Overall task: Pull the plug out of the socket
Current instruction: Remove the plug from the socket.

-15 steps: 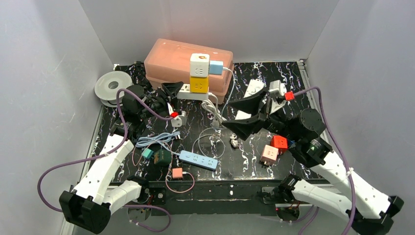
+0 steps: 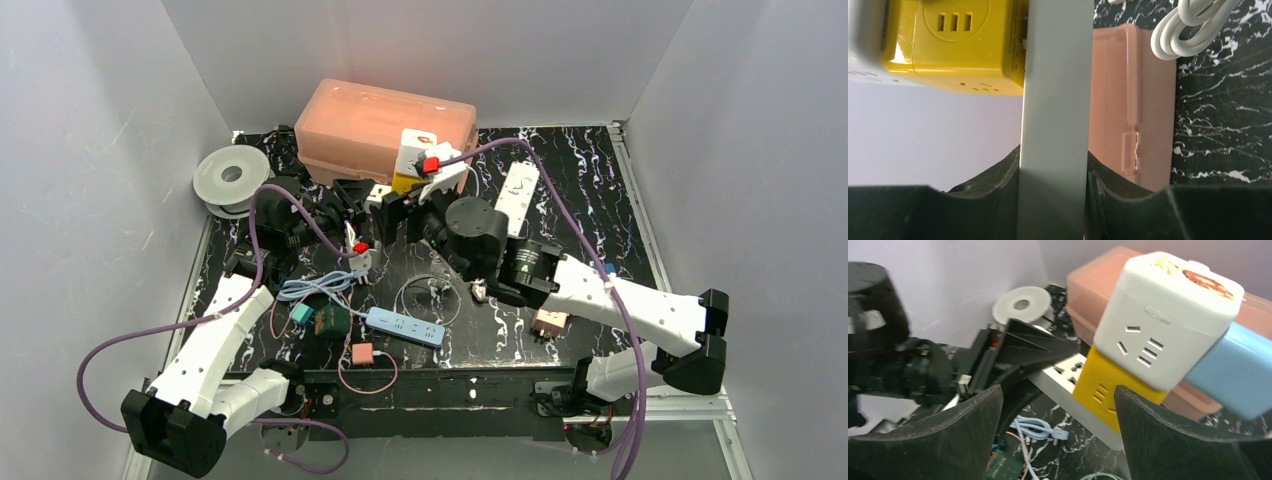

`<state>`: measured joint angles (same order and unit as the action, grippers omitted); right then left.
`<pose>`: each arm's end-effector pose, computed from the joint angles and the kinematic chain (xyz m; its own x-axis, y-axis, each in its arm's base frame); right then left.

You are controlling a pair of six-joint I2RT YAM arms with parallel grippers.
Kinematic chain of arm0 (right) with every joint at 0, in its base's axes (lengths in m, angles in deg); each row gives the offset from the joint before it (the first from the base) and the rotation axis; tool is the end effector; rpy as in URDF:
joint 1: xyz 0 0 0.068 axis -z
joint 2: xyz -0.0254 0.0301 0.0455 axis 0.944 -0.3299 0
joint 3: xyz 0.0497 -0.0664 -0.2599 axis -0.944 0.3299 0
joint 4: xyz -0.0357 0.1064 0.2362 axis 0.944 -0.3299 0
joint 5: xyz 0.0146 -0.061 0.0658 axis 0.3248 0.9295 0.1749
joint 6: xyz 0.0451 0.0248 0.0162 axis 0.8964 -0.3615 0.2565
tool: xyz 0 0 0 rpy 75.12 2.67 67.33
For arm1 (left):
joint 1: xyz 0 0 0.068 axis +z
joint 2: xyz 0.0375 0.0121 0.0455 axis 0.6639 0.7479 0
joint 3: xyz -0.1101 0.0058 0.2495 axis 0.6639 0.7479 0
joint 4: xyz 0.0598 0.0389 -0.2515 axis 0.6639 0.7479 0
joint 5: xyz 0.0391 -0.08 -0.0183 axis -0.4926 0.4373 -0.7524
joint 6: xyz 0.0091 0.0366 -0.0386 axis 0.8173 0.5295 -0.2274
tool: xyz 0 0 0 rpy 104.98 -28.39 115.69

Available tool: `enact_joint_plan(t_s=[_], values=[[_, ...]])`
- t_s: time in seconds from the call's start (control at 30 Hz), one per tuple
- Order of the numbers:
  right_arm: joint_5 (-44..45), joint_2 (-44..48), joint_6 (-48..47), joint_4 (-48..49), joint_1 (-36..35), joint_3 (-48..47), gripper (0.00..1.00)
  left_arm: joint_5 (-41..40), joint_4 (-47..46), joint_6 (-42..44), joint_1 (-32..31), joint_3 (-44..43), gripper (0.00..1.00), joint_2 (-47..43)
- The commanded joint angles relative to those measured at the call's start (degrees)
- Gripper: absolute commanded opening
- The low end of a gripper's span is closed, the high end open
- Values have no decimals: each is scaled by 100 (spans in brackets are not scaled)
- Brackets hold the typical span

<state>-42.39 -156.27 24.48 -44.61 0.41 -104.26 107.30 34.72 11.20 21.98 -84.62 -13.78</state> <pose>0.1199 0.2783 0.4517 -0.1003 0.2101 -0.9725 -0.6056 0.7627 0.2272 0.1976 -0.0933 0.4297 0.7896 0.5608 0.2491 -0.3742 0.1183 0.9198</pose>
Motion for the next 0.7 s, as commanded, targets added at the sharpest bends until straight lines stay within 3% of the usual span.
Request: enact_joint_plan(t_s=[0.0,0.13,0.23,0.37,0.5,0.67], values=[[1781,-76,-166,-151,-320,-521,90,192,-626,152,-8,-484,0,-303],[1934,-168,53,-483,-452,-698,90,71,-623,202,-12,-473,0,-300],[1848,85,978,-475,-443,-319,90,7,-587,248,-7,-452,0,-308],[982,730,944,679,-346,835,90,-103,-465,284,-4,-483,0,-314],[1686,406,1618,-994,-176,-34,90,-120,-486,349,-7,-533,0,-255],[1805,-19,1567,-1139,-178,-473,90,-174,-420,380,-7,-520,0,-279]])
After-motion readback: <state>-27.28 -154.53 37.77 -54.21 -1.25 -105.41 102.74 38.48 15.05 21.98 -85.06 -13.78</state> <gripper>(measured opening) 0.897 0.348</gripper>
